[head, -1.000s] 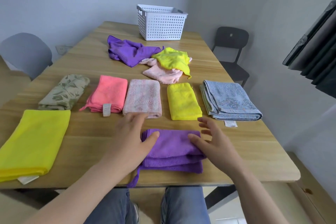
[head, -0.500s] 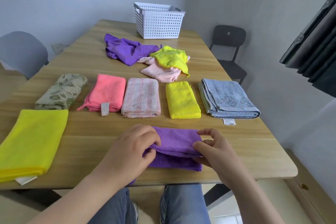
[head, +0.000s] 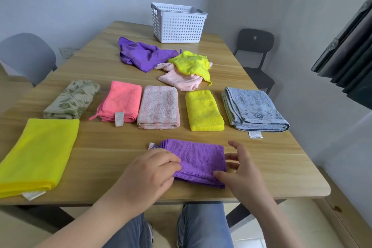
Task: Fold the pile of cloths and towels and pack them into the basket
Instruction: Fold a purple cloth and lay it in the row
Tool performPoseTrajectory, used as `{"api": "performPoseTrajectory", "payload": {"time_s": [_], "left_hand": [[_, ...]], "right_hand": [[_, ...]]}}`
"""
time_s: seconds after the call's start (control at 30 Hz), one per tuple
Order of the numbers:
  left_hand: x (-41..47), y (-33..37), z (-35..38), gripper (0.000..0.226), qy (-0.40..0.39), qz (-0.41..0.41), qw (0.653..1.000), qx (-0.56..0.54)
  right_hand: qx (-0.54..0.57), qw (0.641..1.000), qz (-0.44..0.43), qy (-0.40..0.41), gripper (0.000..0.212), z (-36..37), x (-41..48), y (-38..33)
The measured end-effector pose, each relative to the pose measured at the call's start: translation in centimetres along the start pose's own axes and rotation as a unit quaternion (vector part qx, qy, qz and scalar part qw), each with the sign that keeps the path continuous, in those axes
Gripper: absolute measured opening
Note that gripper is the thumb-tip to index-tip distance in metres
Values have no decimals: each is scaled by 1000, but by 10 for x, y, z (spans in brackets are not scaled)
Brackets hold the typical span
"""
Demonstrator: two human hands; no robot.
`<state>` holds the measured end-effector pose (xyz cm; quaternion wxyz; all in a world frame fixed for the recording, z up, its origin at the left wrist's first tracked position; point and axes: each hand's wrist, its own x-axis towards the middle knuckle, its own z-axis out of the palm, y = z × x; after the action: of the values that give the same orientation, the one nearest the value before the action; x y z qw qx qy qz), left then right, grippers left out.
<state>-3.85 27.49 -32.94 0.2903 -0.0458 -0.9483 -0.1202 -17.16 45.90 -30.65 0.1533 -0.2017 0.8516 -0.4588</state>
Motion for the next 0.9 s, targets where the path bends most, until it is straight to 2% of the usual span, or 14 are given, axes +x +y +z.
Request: {"api": "performPoseTrajectory", "payload": {"time_s": [0.1, 0.23, 0.3, 0.37, 0.43, 0.57, 0.67, 0.73, 0.8, 0.9], "left_hand": [[2, -7, 4, 17, 32, 27, 999, 5], [-6, -13, 12, 26, -36, -21, 999, -20], [-8, -13, 12, 31, -67, -42, 997, -21], [-7, -12, 11, 41, -78, -58, 995, -14], [-4, -7, 8, 54, -66, -86, 994, -18], [2, 1, -5, 78, -47, -159, 985, 38], [3, -1, -22, 90, -115, -265, 954, 80], [2, -2, -32, 84, -155, -305, 933, 113], [0, 1, -42, 65, -202, -325, 910, 157], [-8, 2, -54, 47, -257, -362, 873, 200]], "right_hand": [[-34, 999, -26, 8, 73, 0, 0, 4], [-126, 990, -65, 1, 83, -2, -3, 7], [-227, 967, -114, -14, 92, -8, 2, 1], [-271, 944, -176, -72, 88, -10, 14, -13], [-254, 942, -175, -133, 74, -8, 24, -26], [-240, 946, -168, -139, 25, 6, 26, -30], [-163, 963, -135, -165, 18, 20, 12, -27], [-99, 971, -102, -192, 11, 33, 2, -29], [-46, 975, -74, -203, 5, 50, -5, -33], [-18, 981, -52, -187, 2, 79, -6, -45]]}}
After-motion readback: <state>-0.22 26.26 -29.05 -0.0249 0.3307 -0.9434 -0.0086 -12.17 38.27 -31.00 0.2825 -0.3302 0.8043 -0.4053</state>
